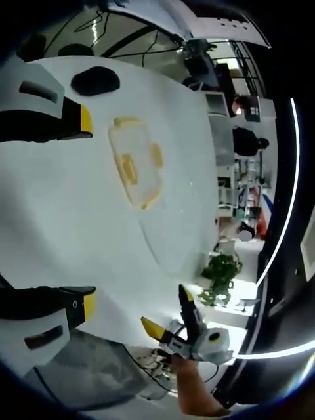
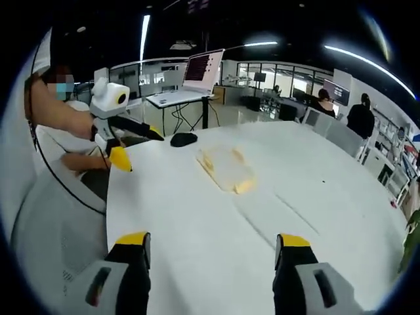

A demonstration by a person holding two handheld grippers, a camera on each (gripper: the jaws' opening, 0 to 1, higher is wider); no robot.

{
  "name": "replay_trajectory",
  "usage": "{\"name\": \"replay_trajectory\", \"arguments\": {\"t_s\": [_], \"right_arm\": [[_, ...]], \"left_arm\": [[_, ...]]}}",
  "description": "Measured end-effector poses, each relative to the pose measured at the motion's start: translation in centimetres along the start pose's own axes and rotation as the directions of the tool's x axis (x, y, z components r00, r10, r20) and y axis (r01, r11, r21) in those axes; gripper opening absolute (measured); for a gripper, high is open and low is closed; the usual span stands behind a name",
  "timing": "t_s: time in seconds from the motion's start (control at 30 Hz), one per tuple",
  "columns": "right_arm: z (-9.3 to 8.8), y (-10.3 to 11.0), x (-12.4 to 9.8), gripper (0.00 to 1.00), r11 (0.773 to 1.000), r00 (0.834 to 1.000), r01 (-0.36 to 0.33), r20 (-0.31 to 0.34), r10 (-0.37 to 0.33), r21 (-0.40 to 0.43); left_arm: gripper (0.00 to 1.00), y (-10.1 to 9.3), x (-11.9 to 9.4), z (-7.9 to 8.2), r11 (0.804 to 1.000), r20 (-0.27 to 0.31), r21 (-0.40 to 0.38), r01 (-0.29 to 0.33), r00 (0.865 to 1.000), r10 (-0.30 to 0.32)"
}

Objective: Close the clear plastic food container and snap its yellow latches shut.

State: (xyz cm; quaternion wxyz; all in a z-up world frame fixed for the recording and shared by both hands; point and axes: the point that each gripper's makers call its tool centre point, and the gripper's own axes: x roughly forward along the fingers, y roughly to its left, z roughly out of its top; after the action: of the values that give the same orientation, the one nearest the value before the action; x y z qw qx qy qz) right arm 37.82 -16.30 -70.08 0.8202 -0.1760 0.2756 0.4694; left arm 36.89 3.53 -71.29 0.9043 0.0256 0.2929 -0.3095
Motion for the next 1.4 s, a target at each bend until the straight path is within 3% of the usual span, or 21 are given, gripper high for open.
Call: {"name": "replay_trajectory", "arguments": {"t_s": [0.13,0.5,0.77,1.4], "right_arm": [[0.6,-0.3,0.7,0.77,1.0,1.0,-0.006,0.003,0.006,0.017],[1.1,-0.2,2.3,0.76,0.999,0.999,-0.03,-0.033,0.029,-0.033],[1.3,0.1,3.3,0.76,0.995,0.997,-0.059,-0.064,0.054,-0.083],[2.8,-1.0,6.7,0.75,0.98,0.987,-0.124,-0.122,0.105,-0.156]], "left_arm": [[0.91,0.7,0.1,-0.4,1.0,-0.015,-0.008,0.016,1.0,-0.016],[0.9,2.2,0.3,-1.1,0.999,-0.045,0.017,0.04,0.998,-0.039],[0.89,2.5,0.7,-1.6,0.996,-0.073,0.074,0.057,0.996,-0.052],[0.87,4.7,1.7,-1.0,0.983,-0.121,0.156,0.097,0.99,-0.079]]}}
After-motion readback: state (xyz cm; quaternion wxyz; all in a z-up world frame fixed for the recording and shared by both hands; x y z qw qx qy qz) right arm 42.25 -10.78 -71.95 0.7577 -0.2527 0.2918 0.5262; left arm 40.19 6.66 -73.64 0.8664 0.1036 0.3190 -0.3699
